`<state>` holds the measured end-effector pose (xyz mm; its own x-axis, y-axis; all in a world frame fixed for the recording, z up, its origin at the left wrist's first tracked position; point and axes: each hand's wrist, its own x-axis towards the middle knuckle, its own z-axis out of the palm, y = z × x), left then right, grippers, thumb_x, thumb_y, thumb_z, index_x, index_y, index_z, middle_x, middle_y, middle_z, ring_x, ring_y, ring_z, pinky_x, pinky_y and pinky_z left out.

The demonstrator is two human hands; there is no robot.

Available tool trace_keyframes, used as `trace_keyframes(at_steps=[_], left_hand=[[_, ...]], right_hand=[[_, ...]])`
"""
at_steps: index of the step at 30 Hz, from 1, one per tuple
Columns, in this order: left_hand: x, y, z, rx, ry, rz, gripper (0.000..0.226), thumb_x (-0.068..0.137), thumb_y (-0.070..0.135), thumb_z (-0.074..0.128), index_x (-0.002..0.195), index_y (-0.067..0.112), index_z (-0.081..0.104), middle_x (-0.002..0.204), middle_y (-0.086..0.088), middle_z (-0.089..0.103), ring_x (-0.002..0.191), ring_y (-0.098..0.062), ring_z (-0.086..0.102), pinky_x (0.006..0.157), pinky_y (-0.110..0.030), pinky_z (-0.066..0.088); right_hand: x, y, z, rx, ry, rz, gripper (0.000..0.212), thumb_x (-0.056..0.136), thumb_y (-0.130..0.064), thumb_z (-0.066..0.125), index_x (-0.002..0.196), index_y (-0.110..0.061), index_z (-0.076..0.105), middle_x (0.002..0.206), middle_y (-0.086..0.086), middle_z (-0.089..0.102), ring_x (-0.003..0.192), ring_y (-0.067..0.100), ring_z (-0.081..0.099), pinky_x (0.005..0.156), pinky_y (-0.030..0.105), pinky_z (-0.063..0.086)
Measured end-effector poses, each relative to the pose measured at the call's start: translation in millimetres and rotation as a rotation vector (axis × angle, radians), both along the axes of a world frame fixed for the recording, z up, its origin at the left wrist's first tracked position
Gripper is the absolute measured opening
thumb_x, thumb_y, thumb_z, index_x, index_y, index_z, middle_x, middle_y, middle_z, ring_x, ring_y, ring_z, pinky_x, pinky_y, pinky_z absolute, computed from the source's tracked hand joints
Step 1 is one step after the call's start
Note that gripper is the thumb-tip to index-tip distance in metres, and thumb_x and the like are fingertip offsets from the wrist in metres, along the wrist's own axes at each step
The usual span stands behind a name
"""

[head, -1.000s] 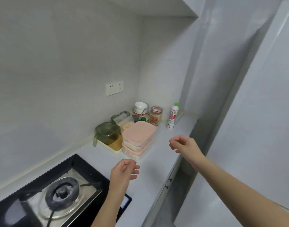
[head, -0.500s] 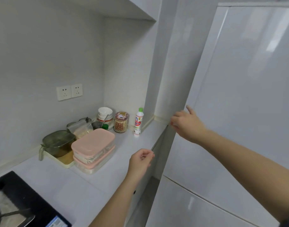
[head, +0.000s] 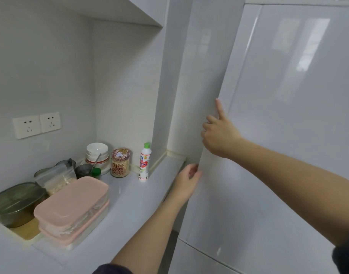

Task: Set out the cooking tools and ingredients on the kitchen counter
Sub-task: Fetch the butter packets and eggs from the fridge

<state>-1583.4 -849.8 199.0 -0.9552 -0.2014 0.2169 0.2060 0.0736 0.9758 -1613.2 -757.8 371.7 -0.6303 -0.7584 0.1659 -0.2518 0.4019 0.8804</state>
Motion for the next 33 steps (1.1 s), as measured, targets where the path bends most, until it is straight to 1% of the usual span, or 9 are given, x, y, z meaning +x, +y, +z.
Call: trace_keyframes(at_steps=[5,8,11,14,16,19,24,28,33], left_hand=[[-23,9,-1,-0.047,0.012,0.022,0.014,0.095,0.026,0.056,0.095,0.014,0.061,0.081,0.007,0.061,0.073,-0.004,0.055,0.064,-0.018,0.041],[-23,13,-1,-0.088,0.006,0.043,0.015,0.097,0.025,0.053,0.091,0.013,0.058,0.077,0.007,0.057,0.069,-0.003,0.051,0.062,-0.017,0.04],[-13,18,3,-0.09,0.009,0.082,0.012,0.098,0.023,0.051,0.09,0.015,0.056,0.074,0.009,0.055,0.066,-0.002,0.05,0.055,-0.007,0.036],[4,21,5,-0.082,0.011,0.141,0.021,0.097,0.017,0.051,0.08,0.005,0.051,0.073,-0.009,0.055,0.054,0.004,0.044,0.049,-0.009,0.034],[19,24,4,-0.092,0.015,0.175,0.027,0.097,0.017,0.052,0.071,0.012,0.046,0.066,-0.002,0.047,0.048,0.004,0.041,0.049,-0.011,0.032],[46,30,1,-0.127,-0.005,0.243,0.029,0.096,0.023,0.053,0.071,0.012,0.043,0.066,0.006,0.037,0.055,-0.002,0.034,0.052,-0.016,0.029],[96,49,-3,-0.032,0.0,0.364,0.028,0.095,0.024,0.053,0.069,0.017,0.044,0.064,0.01,0.041,0.061,-0.007,0.037,0.056,-0.023,0.031],[140,63,-7,-0.041,0.008,0.44,0.042,0.082,0.047,0.053,0.086,0.005,0.054,0.077,0.0,0.055,0.075,-0.013,0.049,0.07,-0.031,0.04],[194,85,-5,-0.073,-0.006,0.523,0.019,0.095,0.026,0.053,0.086,0.009,0.057,0.076,0.006,0.057,0.07,-0.006,0.051,0.063,-0.017,0.039]], right_hand=[[-11,-3,7,0.087,-0.076,0.02,0.048,0.095,-0.054,0.037,0.107,-0.019,0.069,0.103,-0.001,0.067,0.11,0.025,0.052,0.114,0.059,-0.005],[-10,-1,6,0.084,-0.09,0.056,0.052,0.094,-0.057,0.038,0.106,-0.018,0.069,0.103,-0.002,0.067,0.108,0.023,0.052,0.114,0.053,0.008],[-6,0,6,0.078,-0.1,0.073,0.052,0.094,-0.058,0.038,0.105,-0.019,0.07,0.101,-0.003,0.067,0.107,0.022,0.052,0.114,0.05,0.011],[4,2,6,0.082,-0.087,0.129,0.051,0.095,-0.058,0.037,0.105,-0.019,0.07,0.101,-0.003,0.067,0.106,0.022,0.053,0.113,0.05,0.011],[17,5,6,0.089,-0.085,0.188,0.051,0.096,-0.057,0.037,0.106,-0.019,0.069,0.103,-0.001,0.068,0.106,0.023,0.053,0.114,0.05,0.011],[42,13,6,0.098,-0.072,0.271,0.05,0.096,-0.056,0.037,0.105,-0.019,0.069,0.104,-0.001,0.068,0.106,0.023,0.054,0.114,0.05,0.013],[83,26,4,0.071,-0.06,0.436,0.043,0.096,-0.052,0.042,0.099,-0.019,0.069,0.099,-0.001,0.069,0.101,0.024,0.056,0.114,0.049,0.015],[118,36,1,0.027,-0.067,0.557,0.033,0.095,-0.044,0.045,0.09,-0.021,0.07,0.091,-0.003,0.069,0.096,0.023,0.056,0.113,0.049,0.014],[164,55,0,0.031,-0.082,0.653,0.035,0.094,-0.045,0.047,0.09,-0.021,0.071,0.09,-0.003,0.068,0.098,0.024,0.056,0.113,0.05,0.013]])
